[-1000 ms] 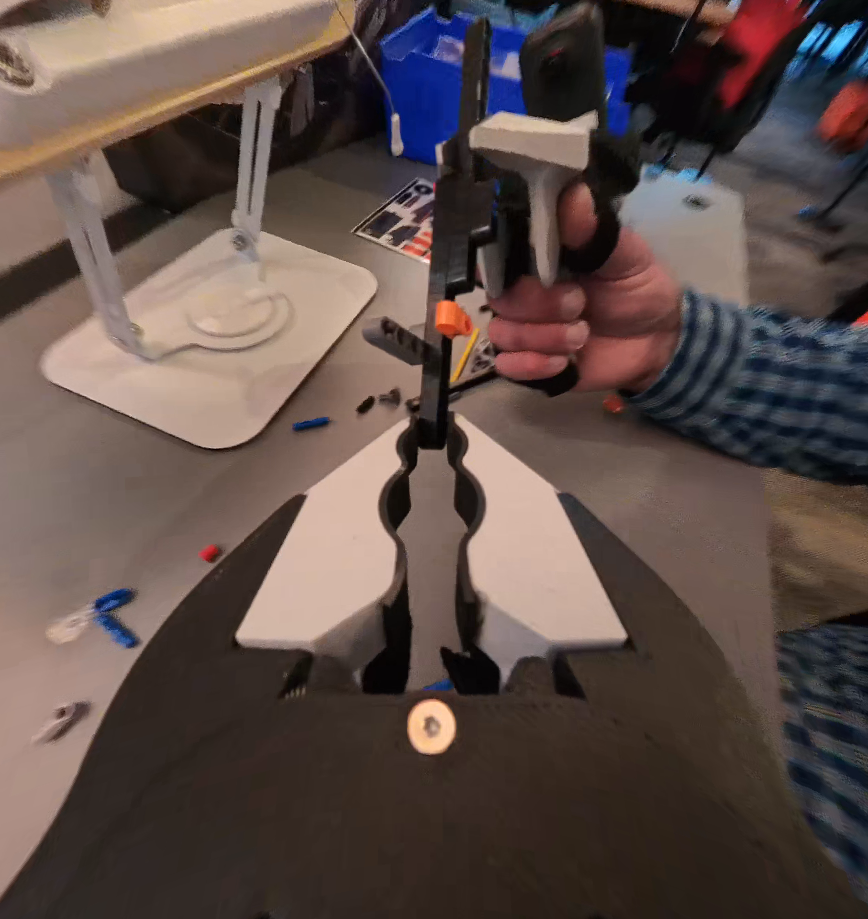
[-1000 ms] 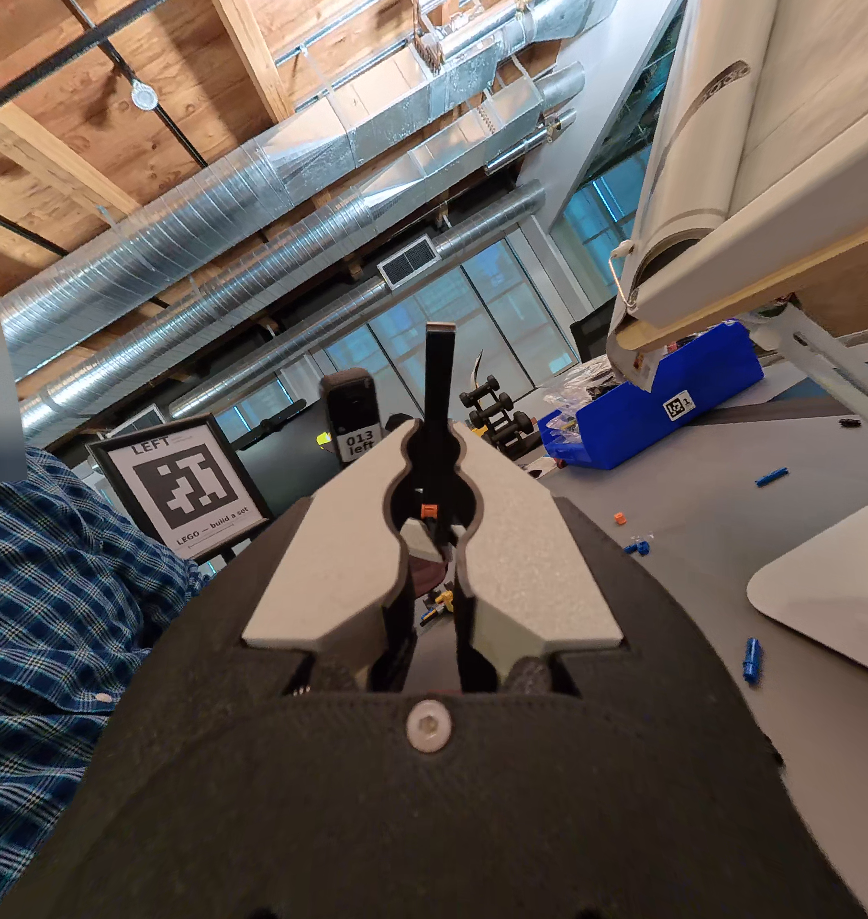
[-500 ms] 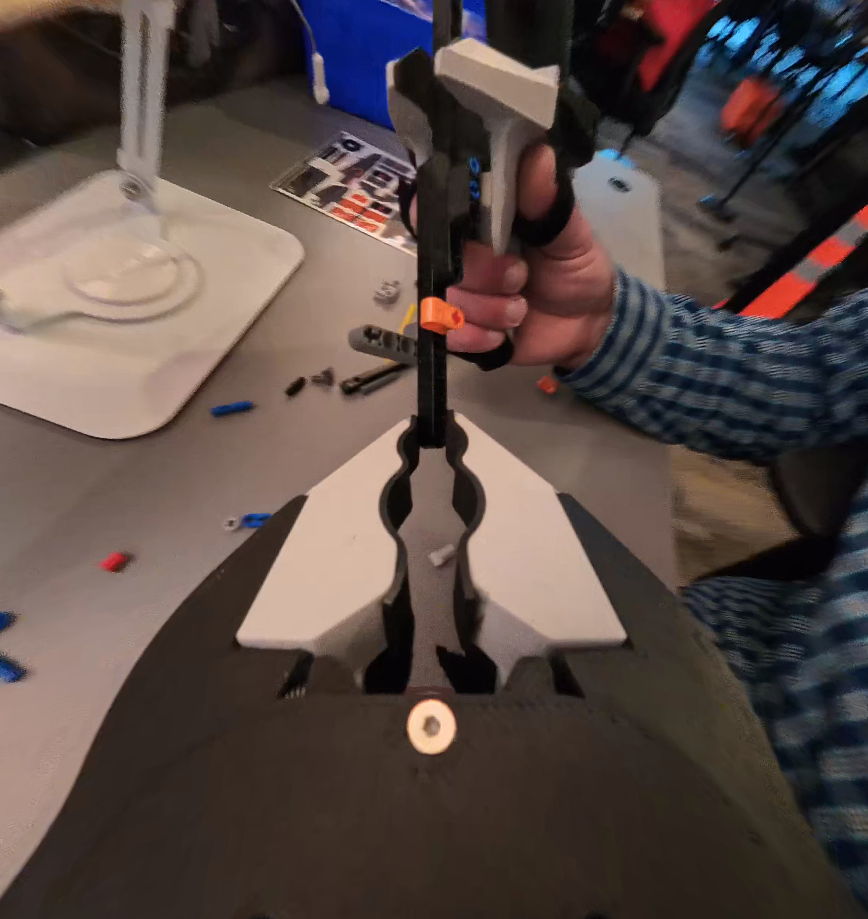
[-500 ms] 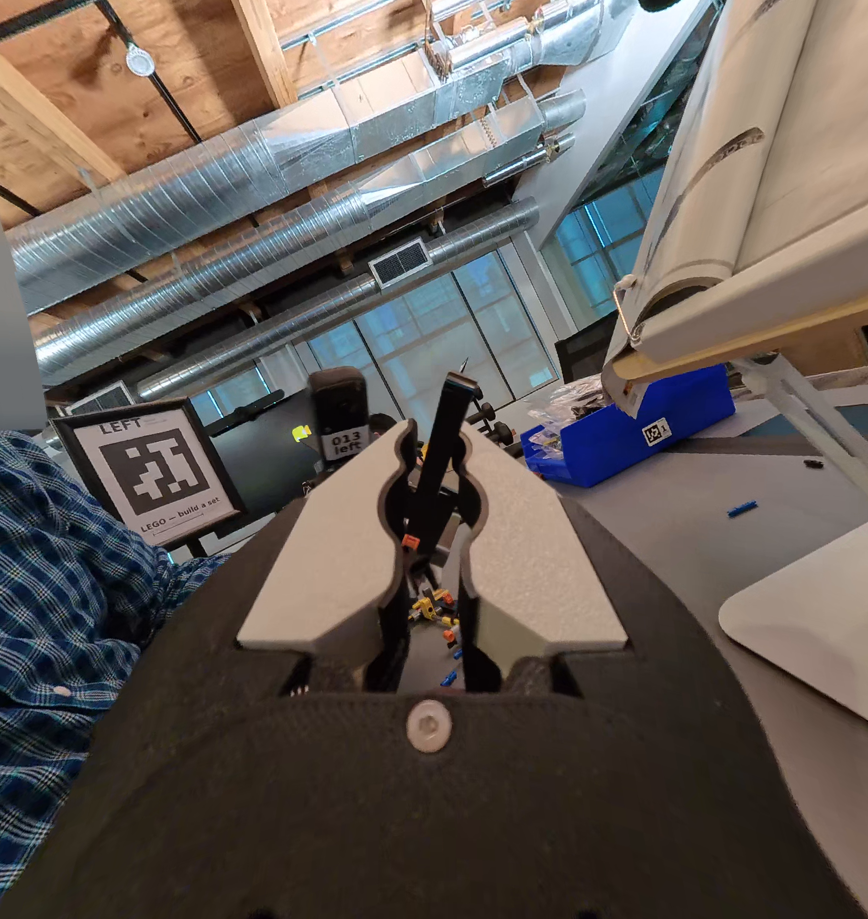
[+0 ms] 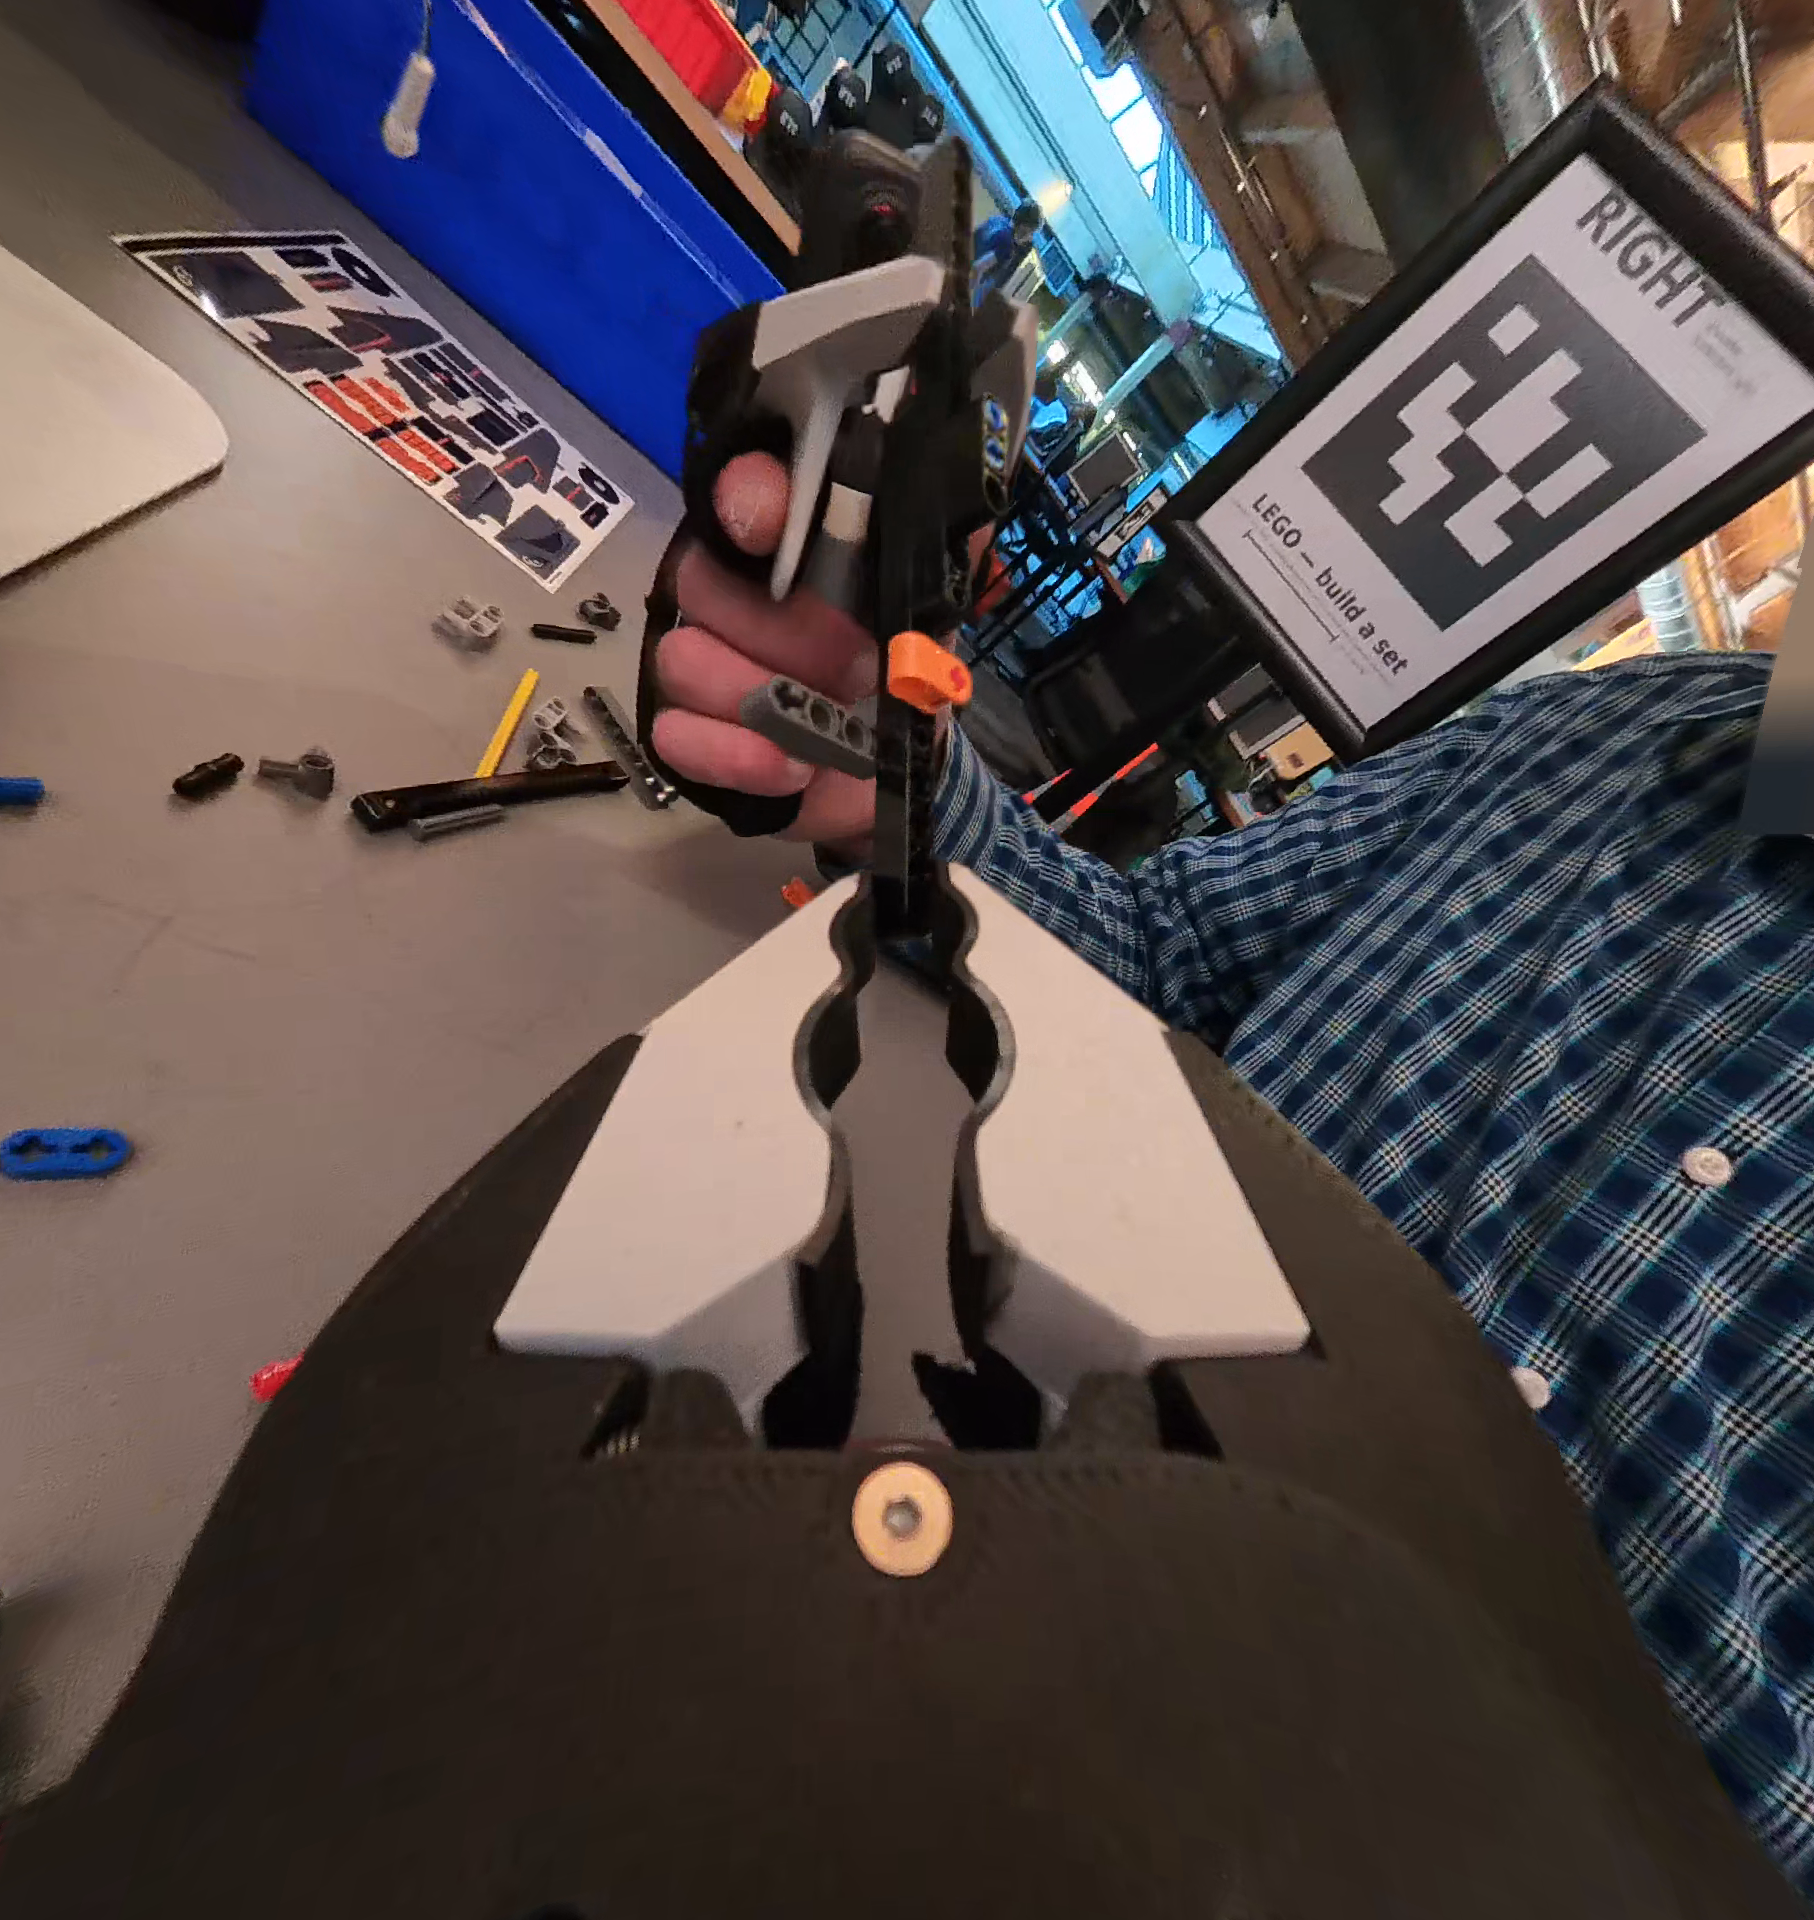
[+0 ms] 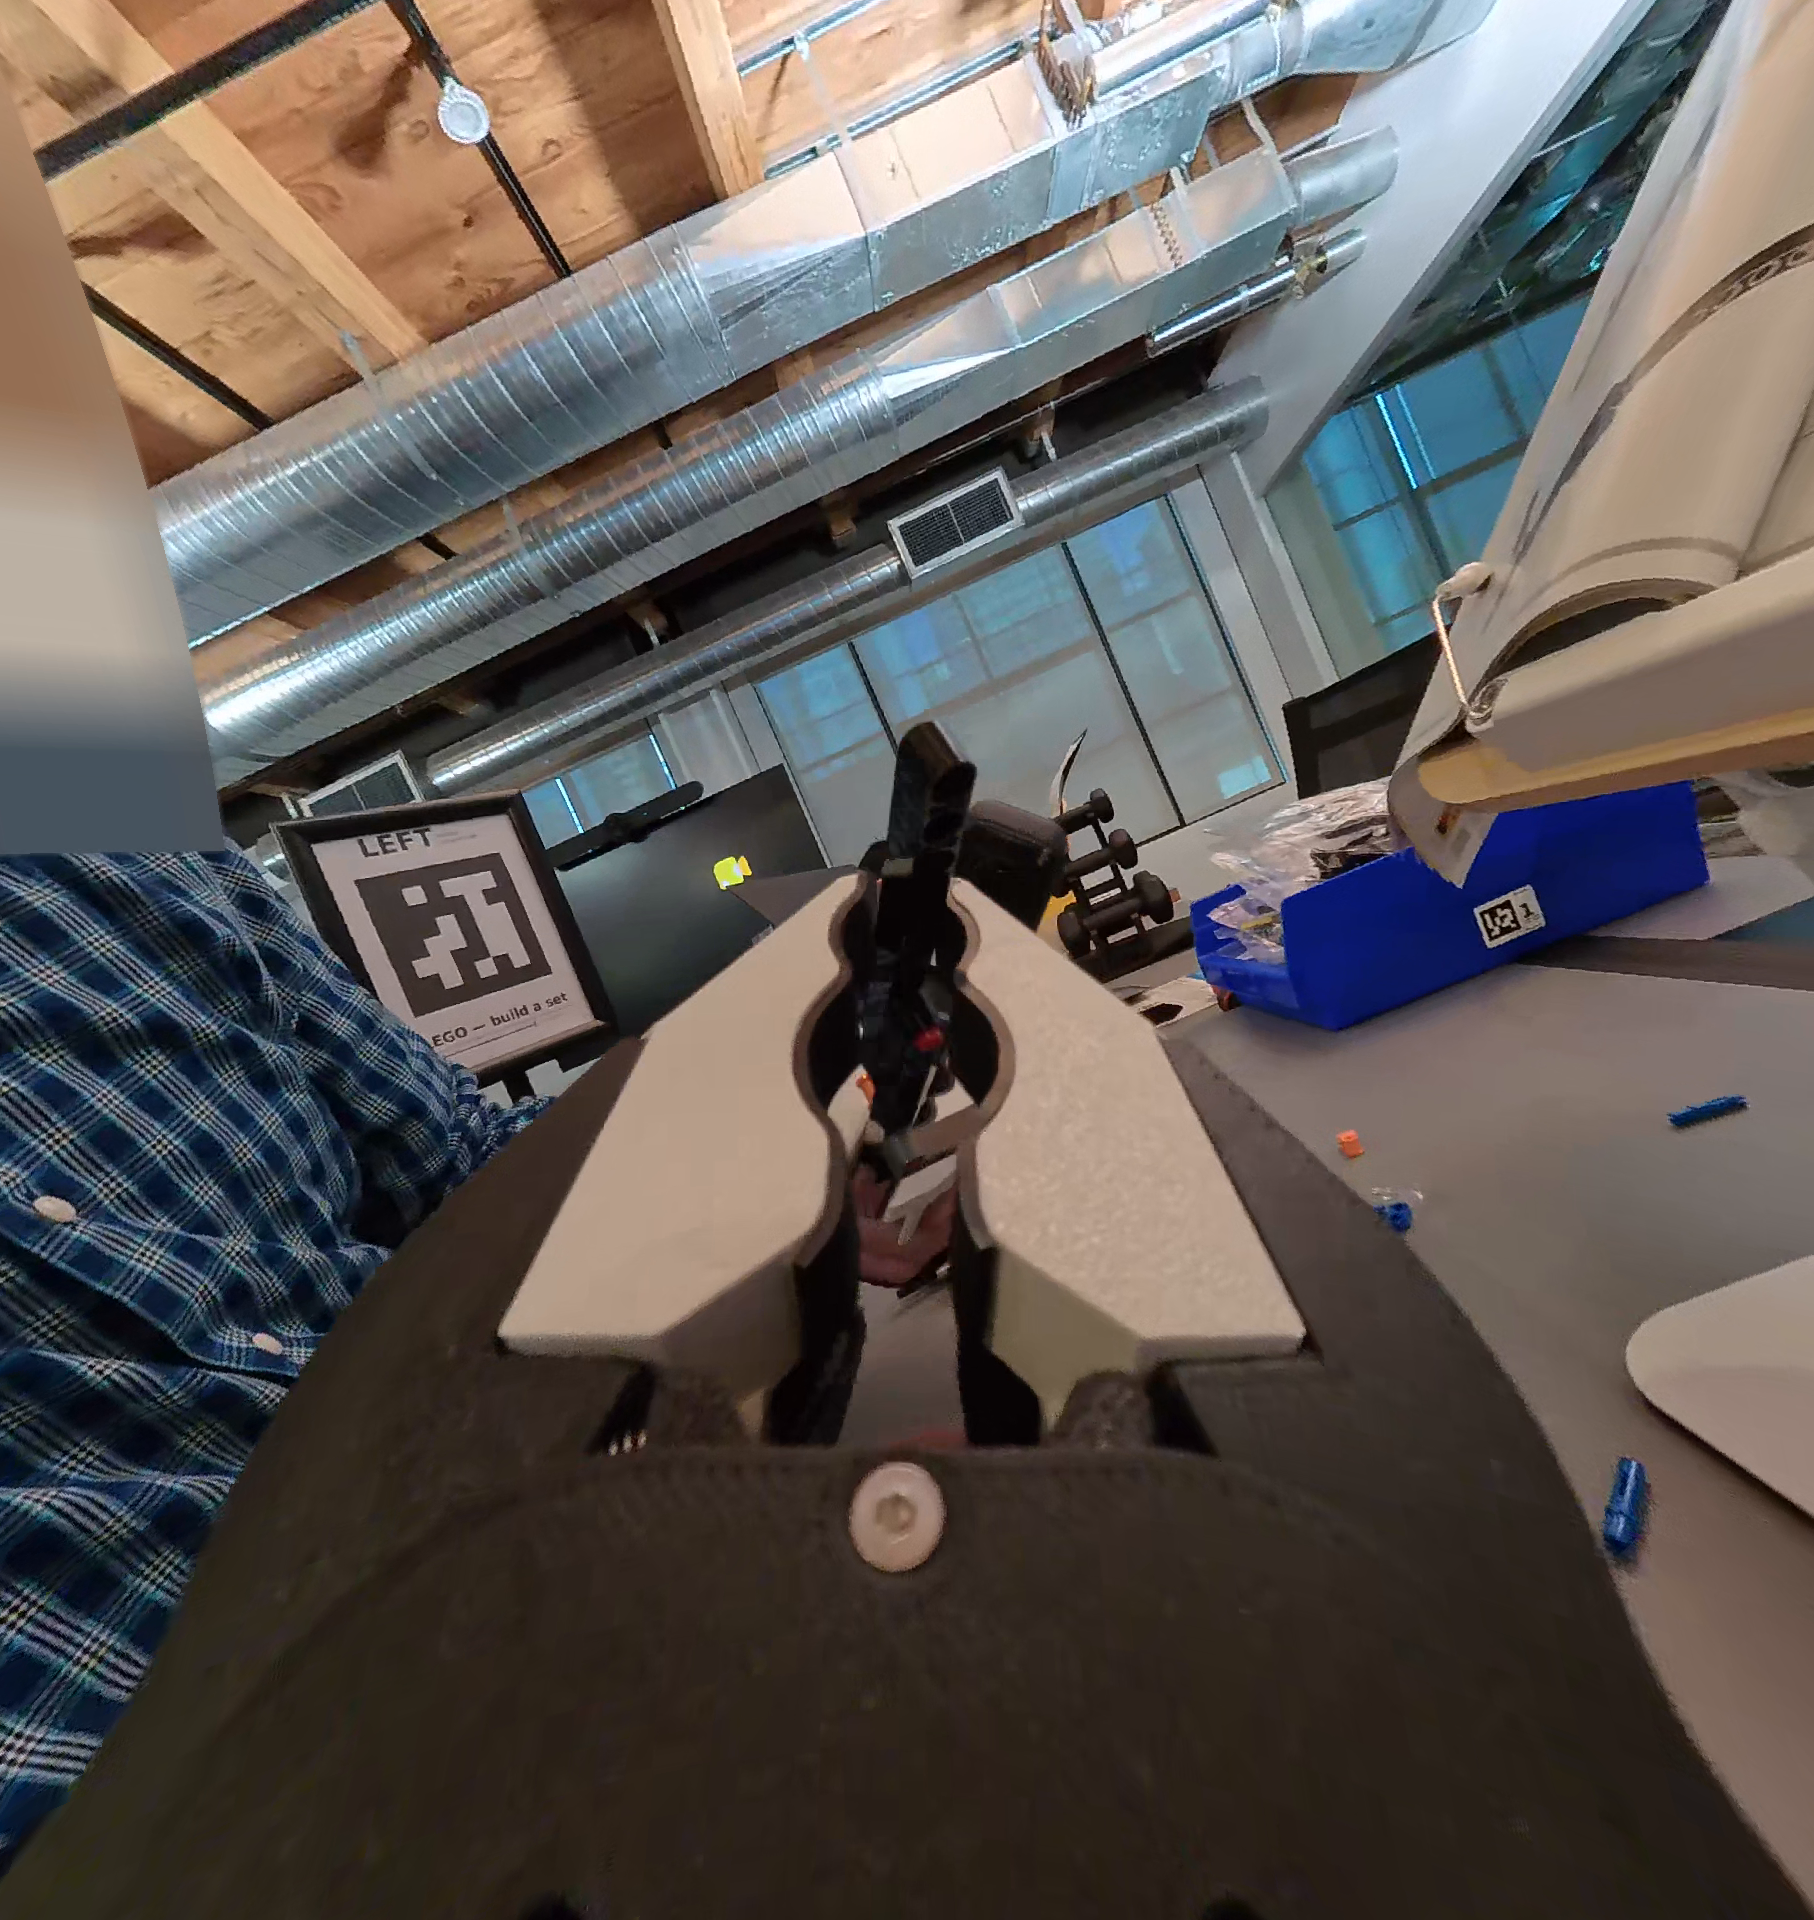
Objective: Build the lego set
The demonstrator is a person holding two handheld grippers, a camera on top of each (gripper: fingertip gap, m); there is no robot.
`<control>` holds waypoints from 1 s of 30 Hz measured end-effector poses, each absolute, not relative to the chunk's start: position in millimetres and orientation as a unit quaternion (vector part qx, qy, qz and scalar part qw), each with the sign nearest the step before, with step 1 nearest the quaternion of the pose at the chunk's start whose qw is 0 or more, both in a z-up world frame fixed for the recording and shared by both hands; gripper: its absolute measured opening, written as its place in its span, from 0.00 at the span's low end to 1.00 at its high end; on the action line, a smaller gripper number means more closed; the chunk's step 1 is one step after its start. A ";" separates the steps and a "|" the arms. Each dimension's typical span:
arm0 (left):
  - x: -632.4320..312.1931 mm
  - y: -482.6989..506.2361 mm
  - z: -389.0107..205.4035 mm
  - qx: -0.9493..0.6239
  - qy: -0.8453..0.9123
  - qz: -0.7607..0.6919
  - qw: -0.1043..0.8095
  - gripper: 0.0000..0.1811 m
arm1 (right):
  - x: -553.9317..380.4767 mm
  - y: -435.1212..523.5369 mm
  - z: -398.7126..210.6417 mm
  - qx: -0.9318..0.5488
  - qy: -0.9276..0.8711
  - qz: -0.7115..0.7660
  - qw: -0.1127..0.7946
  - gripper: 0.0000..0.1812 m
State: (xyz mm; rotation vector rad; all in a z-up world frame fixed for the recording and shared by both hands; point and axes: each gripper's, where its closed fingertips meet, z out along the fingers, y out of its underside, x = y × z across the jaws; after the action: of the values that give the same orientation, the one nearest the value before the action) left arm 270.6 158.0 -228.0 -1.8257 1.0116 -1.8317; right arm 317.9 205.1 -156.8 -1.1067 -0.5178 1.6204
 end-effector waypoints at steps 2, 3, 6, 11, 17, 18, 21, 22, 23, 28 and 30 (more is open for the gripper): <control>272.0 160.2 -227.9 -0.647 0.357 -0.646 0.192 0.04 | 319.1 205.4 -156.6 -0.463 -0.216 0.676 0.532 0.04; 272.7 161.4 -227.3 -0.649 0.356 -0.643 0.197 0.04 | 320.0 206.0 -156.1 -0.462 -0.213 0.675 0.534 0.04; 273.6 165.4 -227.1 -0.659 0.369 -0.616 0.224 0.04 | 322.2 207.6 -155.5 -0.461 -0.208 0.671 0.542 0.04; 275.4 167.8 -219.5 -0.660 0.388 -0.592 0.253 0.14 | 327.5 209.0 -152.3 -0.457 -0.196 0.666 0.556 0.04; 264.8 194.0 -193.8 -0.665 0.412 -0.535 0.319 0.22 | 342.2 217.3 -150.1 -0.456 -0.168 0.658 0.575 0.04; 265.1 196.2 -190.9 -0.667 0.423 -0.525 0.317 0.22 | 343.8 218.4 -150.0 -0.456 -0.164 0.658 0.577 0.04; 264.3 221.5 -175.8 -0.671 0.465 -0.445 0.367 0.21 | 345.6 219.6 -150.1 -0.456 -0.161 0.658 0.577 0.04; 265.5 233.8 -164.3 -0.669 0.471 -0.428 0.383 0.20 | 346.0 220.0 -150.3 -0.457 -0.160 0.658 0.577 0.04; 267.5 249.0 -152.4 -0.666 0.481 -0.401 0.405 0.20 | 346.5 220.3 -150.5 -0.457 -0.158 0.659 0.576 0.04; 294.0 318.2 -98.0 -0.638 0.562 -0.250 0.463 0.21 | 342.7 221.5 -155.0 -0.467 -0.165 0.652 0.575 0.04; 307.5 335.2 -81.1 -0.623 0.588 -0.215 0.469 0.22 | 340.8 222.2 -157.2 -0.471 -0.166 0.650 0.573 0.04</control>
State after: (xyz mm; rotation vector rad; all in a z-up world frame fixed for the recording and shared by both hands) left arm 307.5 335.2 -81.1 -1.5280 1.4405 -0.5273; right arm 340.8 222.2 -157.2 -1.1040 -0.3902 1.5238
